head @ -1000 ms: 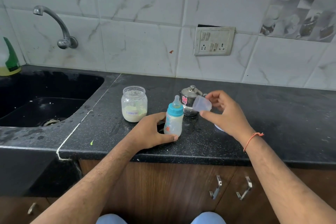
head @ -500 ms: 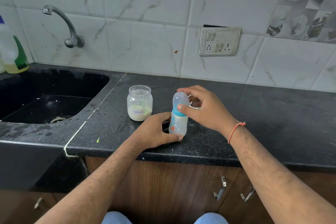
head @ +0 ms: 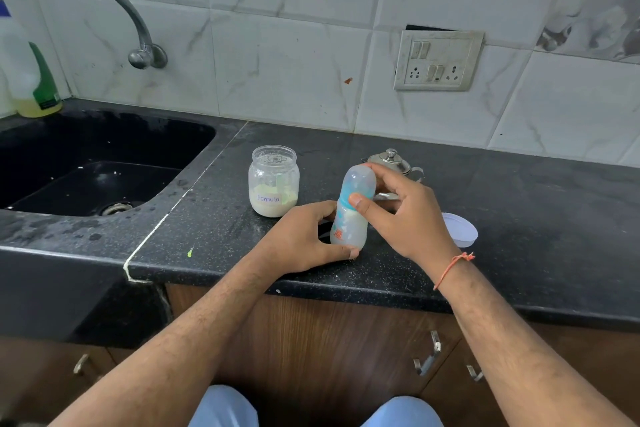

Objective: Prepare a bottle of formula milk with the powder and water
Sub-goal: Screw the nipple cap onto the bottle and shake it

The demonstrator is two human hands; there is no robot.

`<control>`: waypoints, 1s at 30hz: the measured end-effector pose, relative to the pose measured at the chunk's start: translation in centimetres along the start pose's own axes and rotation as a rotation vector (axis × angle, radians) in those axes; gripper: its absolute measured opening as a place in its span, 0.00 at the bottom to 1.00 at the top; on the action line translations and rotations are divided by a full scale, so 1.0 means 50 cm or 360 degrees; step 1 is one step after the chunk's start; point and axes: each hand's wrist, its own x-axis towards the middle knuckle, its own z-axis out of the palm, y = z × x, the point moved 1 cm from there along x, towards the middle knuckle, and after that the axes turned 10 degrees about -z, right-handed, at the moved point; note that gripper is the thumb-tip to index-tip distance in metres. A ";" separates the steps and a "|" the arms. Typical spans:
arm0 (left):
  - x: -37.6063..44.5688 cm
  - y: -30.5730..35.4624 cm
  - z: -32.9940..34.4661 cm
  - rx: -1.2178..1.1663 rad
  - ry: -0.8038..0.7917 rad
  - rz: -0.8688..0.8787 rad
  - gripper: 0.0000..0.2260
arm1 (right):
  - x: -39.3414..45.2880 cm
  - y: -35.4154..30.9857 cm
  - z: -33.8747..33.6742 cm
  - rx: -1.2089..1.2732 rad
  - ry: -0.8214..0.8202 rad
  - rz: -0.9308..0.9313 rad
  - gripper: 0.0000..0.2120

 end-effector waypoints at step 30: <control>-0.014 0.017 -0.007 0.0085 0.0059 -0.0041 0.33 | -0.062 -0.001 0.060 -0.0022 0.0082 0.0031 0.43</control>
